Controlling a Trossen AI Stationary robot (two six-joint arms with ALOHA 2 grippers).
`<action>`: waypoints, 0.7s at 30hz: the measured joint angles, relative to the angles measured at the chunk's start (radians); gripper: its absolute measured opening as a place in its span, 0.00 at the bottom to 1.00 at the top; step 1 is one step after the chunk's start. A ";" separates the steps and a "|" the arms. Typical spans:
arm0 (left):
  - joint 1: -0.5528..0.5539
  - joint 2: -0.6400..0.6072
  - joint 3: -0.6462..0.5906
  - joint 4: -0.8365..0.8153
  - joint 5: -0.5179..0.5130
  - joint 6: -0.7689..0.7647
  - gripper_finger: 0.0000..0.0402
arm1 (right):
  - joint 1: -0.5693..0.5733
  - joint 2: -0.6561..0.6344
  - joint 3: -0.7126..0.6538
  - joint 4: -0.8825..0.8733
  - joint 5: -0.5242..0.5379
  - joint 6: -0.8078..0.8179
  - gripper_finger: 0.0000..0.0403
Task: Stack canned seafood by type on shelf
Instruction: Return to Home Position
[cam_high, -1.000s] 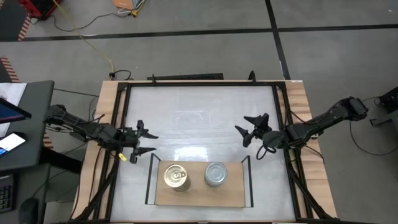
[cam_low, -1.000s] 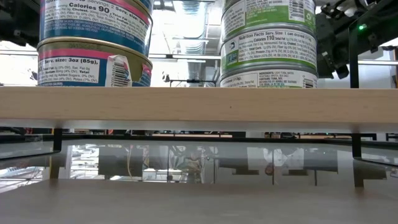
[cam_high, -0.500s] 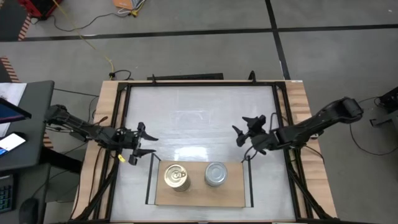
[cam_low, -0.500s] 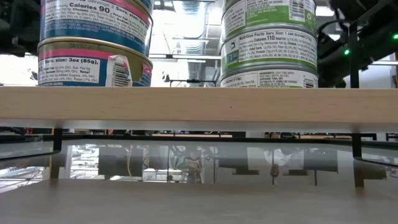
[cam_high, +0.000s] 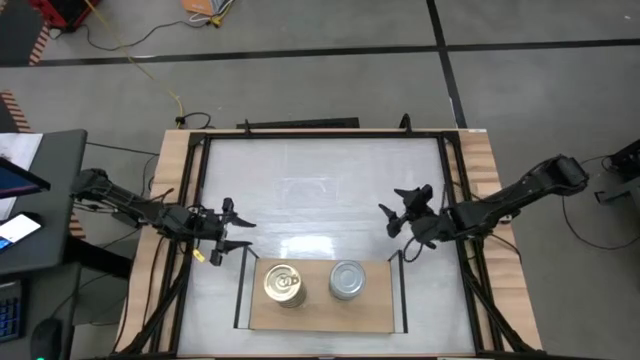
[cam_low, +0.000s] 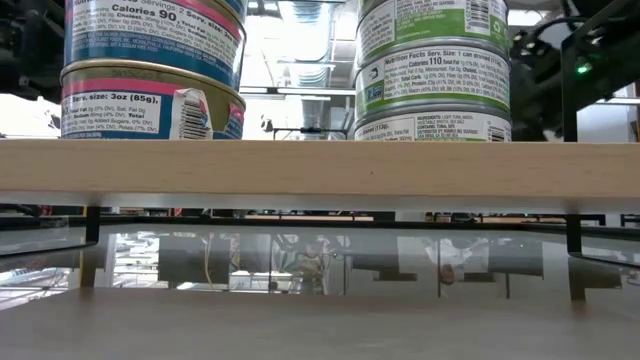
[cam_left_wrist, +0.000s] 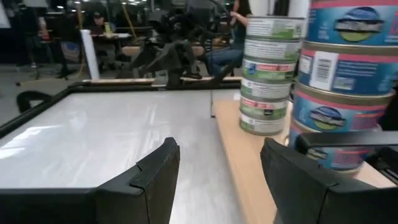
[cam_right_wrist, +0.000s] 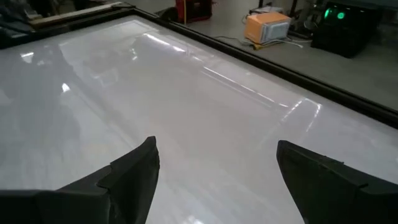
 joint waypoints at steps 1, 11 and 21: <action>0.000 -0.001 0.000 0.000 -0.012 -0.004 0.53 | 0.007 -0.030 0.000 -0.044 -0.001 0.013 0.86; 0.000 -0.066 0.000 -0.047 -0.123 -0.030 0.53 | 0.054 -0.282 -0.198 0.027 -0.002 0.017 0.86; 0.000 -0.121 0.000 -0.097 -0.118 -0.017 0.53 | -0.018 -0.407 -0.377 0.425 -0.204 -0.212 0.86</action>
